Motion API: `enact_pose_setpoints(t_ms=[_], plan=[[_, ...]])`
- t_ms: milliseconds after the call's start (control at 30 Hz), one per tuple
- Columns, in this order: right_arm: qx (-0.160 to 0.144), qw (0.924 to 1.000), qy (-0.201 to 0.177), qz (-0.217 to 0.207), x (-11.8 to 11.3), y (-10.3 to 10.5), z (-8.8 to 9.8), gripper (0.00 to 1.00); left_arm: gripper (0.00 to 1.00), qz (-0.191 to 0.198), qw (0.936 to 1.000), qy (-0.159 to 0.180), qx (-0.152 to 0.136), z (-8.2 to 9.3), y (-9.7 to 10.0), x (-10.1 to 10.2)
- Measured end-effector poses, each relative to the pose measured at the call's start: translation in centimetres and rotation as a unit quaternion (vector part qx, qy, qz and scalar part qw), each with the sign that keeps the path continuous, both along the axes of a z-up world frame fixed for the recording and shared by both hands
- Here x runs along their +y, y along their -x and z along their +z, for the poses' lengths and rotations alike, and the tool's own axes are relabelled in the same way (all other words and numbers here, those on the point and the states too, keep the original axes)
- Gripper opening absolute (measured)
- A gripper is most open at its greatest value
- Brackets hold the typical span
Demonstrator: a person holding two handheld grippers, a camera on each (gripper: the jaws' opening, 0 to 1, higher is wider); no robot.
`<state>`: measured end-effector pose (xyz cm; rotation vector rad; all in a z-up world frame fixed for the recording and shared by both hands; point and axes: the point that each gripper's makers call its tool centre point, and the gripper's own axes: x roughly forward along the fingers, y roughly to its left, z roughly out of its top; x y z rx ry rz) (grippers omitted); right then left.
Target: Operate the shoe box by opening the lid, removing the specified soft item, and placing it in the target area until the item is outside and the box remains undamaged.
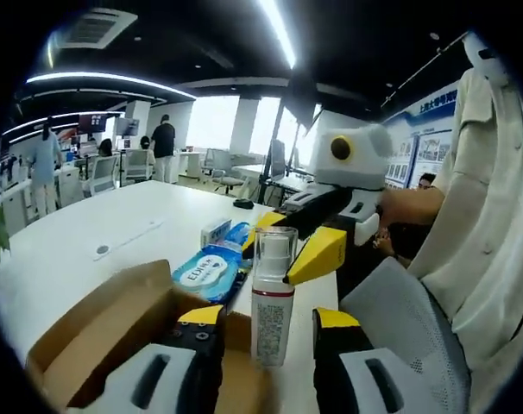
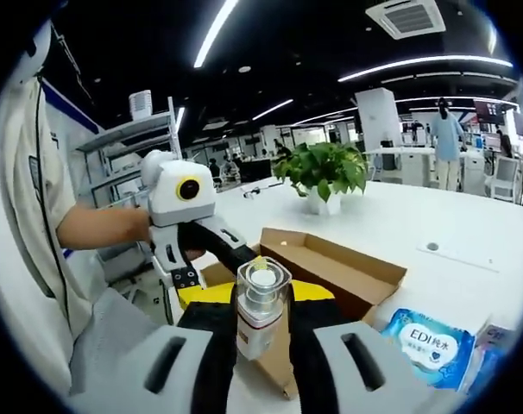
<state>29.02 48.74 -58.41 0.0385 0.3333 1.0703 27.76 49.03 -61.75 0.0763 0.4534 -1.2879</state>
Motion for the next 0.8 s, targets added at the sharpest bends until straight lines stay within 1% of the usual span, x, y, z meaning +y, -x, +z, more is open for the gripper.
enact_pose_setpoints(t_ms=[100,333,433,533,633,733,800], plan=[[-0.005,1.0000,0.002,-0.004,-0.7,-0.9,0.3,0.19,0.49,0.014,0.9999,-0.001,-0.005,0.1,-0.5,0.6],[-0.025,0.9995,0.007,-0.021,-2.7,-3.3,1.3,0.19,0.59,0.063,0.9979,-0.012,-0.012,0.1,-1.9,3.4],[-0.033,0.9990,0.009,-0.028,-3.8,-4.6,1.7,0.19,0.62,0.090,0.9957,-0.019,-0.015,0.1,-2.5,5.0],[-0.044,0.9983,0.016,-0.035,-4.7,-5.7,2.0,0.19,0.68,0.115,0.9930,-0.023,-0.015,0.0,-2.9,6.3],[-0.052,0.9976,0.021,-0.041,-5.5,-6.9,2.2,0.19,0.71,0.134,0.9903,-0.030,-0.019,0.1,-3.0,7.4],[-0.062,0.9967,0.031,-0.043,-6.3,-8.0,2.2,0.19,0.74,0.151,0.9877,-0.036,-0.016,-0.1,-3.2,8.6],[-0.066,0.9961,0.037,-0.044,-6.8,-8.7,2.2,0.19,0.76,0.165,0.9851,-0.046,-0.019,-0.3,-3.2,9.5]])
